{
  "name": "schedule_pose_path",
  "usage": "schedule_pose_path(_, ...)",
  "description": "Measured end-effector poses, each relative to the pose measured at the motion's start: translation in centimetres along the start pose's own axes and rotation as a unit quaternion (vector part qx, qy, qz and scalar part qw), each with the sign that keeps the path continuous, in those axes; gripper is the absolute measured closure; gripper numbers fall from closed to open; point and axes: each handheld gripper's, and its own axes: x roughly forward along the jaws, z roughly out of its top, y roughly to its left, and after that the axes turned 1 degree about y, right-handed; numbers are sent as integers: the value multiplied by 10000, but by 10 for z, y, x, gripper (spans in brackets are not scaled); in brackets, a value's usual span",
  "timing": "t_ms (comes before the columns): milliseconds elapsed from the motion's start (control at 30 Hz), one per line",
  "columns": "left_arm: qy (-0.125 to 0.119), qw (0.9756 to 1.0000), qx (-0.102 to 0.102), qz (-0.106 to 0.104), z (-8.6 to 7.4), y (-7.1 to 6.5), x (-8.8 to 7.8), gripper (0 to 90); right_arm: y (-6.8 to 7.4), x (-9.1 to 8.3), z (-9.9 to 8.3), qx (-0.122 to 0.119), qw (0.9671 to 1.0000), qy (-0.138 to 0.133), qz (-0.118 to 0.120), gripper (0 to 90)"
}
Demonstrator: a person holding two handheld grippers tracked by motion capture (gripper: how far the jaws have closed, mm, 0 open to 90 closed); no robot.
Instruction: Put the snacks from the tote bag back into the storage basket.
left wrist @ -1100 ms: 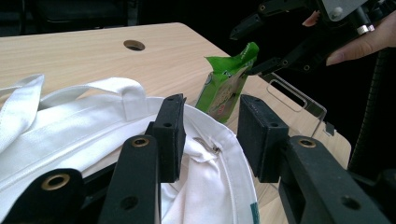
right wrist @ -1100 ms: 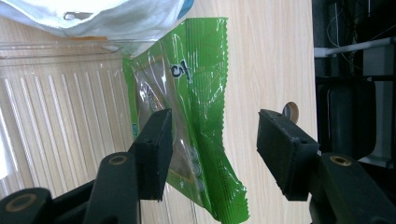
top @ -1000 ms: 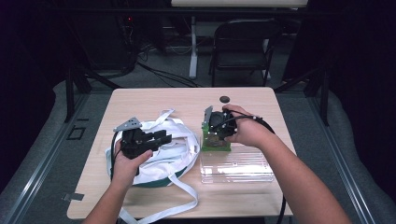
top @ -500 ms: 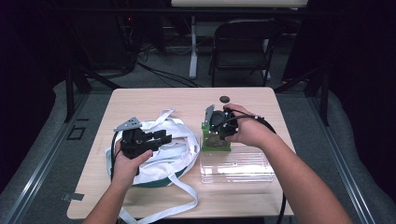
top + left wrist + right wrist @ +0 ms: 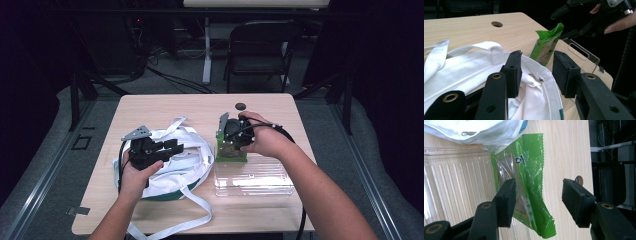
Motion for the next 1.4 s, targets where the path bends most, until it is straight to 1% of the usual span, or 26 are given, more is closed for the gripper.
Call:
schedule_pose_path(400, -2, 10000, -15, 5, 0, 1, 0, 587, -1, -4, -2, 44, 10000, -16, -20, 448)
schedule_pose_path(733, -14, 10000, -31, 12, 0, 2, 0, 587, -2, -11, -2, 58, 10000, -30, -35, 444)
schedule_pose_path(867, -26, 10000, -38, 19, 0, 2, 0, 587, -2, -13, -4, 98, 9999, -50, -45, 443)
schedule_pose_path(933, -28, 10000, -41, 19, 0, 2, -1, 587, -3, -15, -5, 82, 9999, -32, -57, 443)
schedule_pose_path(1133, -27, 10000, -52, 28, 0, 2, -1, 587, -2, -19, -11, 144, 9999, -39, -64, 442)
schedule_pose_path(1233, -20, 10000, -54, 29, 0, 3, -1, 587, -2, -22, -14, 124, 9999, 8, -70, 440)
schedule_pose_path(1400, -29, 10000, -63, 39, -1, 3, -1, 587, -1, -27, -20, 219, 9997, -30, -88, 438)
